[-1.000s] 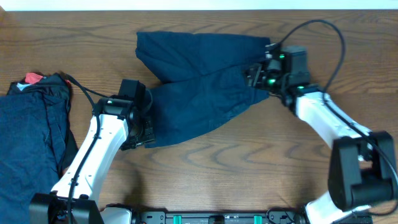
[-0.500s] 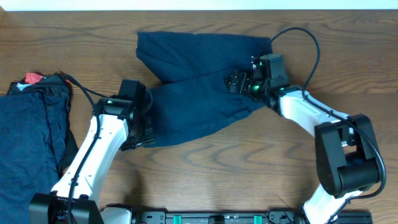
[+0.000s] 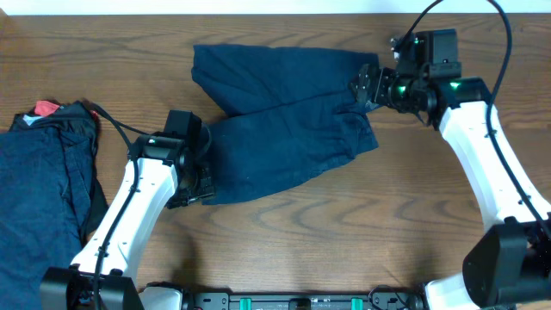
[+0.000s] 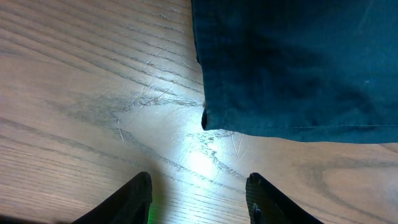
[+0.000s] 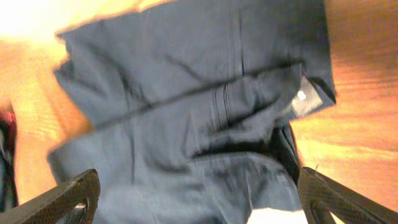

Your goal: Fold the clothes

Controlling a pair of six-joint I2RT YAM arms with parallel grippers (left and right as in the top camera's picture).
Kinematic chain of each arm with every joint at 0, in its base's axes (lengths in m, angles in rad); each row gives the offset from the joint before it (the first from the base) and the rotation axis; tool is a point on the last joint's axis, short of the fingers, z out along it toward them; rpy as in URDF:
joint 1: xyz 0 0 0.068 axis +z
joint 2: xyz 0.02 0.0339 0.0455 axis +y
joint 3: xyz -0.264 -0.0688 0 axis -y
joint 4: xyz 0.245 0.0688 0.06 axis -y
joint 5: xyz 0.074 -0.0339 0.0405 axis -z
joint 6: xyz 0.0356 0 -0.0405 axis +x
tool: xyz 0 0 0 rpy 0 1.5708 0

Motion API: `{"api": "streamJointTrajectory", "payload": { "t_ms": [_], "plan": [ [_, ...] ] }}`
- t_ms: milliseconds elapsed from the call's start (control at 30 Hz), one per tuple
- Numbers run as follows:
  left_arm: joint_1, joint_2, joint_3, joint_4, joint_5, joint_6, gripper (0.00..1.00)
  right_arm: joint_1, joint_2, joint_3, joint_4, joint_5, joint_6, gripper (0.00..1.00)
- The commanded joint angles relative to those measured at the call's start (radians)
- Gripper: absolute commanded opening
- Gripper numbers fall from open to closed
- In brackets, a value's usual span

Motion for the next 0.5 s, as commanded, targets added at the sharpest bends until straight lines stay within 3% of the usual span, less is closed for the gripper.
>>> {"api": "streamJointTrajectory", "payload": {
  "t_ms": [0,33,133,167,467],
  "plan": [
    [0.003,-0.004,-0.008,-0.006,-0.001,-0.010,0.51,-0.007,0.018,-0.035,-0.068,-0.053,-0.201,0.39],
    [0.003,-0.004,-0.008,-0.006,-0.001,-0.009,0.51,-0.010,0.018,-0.063,-0.090,-0.040,-0.203,0.21],
    [0.003,-0.004,-0.008,-0.006,-0.001,-0.009,0.51,-0.036,0.018,-0.167,-0.095,-0.029,-0.203,0.59],
    [0.003,-0.004,-0.008,-0.006,-0.002,-0.009,0.51,-0.049,0.018,-0.209,-0.078,-0.030,-0.202,0.63],
    [0.003,-0.004,-0.008,-0.007,-0.001,-0.009,0.51,-0.089,0.018,-0.420,0.148,-0.067,-0.171,0.63]
  ]
}}
